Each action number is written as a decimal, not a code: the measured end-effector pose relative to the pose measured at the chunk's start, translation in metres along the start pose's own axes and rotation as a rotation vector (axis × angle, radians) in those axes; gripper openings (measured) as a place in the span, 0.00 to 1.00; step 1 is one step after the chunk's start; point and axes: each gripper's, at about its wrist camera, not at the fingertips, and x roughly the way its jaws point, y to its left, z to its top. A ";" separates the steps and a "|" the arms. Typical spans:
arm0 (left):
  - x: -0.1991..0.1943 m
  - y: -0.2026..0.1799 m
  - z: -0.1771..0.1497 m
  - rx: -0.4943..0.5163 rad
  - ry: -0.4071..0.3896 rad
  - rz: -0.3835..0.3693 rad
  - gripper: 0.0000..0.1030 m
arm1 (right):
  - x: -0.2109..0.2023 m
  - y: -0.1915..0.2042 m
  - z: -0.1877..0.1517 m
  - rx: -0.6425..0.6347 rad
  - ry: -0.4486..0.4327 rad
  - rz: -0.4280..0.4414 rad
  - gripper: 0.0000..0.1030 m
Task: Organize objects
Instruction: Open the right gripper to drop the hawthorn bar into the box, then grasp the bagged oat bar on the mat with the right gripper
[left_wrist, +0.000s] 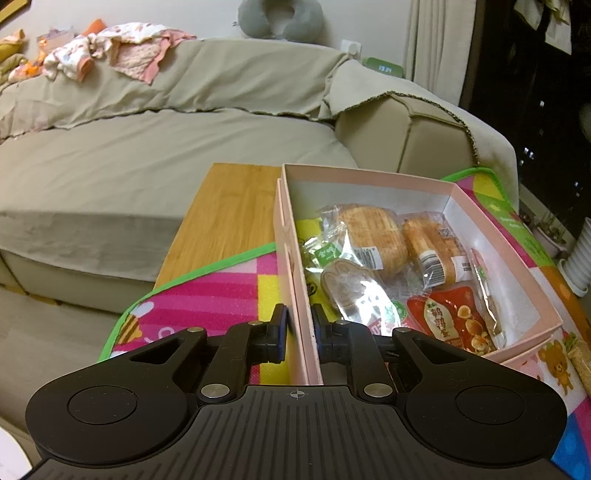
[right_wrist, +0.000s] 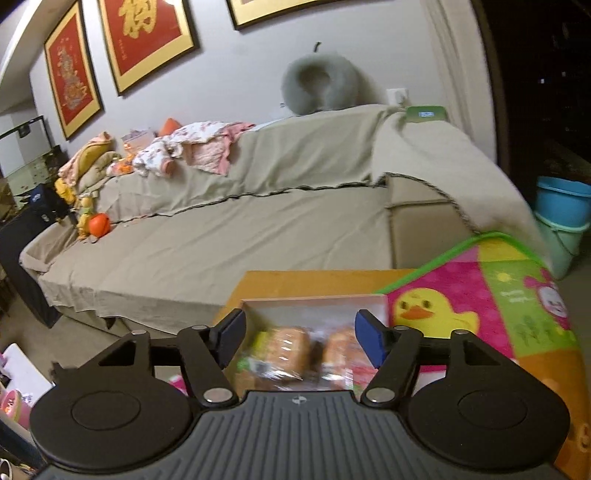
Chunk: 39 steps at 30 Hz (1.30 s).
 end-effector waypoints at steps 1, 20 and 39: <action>0.001 0.000 0.000 0.001 0.001 0.002 0.15 | -0.003 -0.006 -0.004 0.001 0.001 -0.017 0.69; 0.002 -0.004 0.000 0.015 0.011 0.030 0.14 | -0.048 -0.157 -0.130 0.290 0.189 -0.329 0.81; -0.001 -0.003 -0.001 0.013 0.007 0.022 0.14 | -0.005 -0.118 -0.150 0.074 0.228 -0.342 0.64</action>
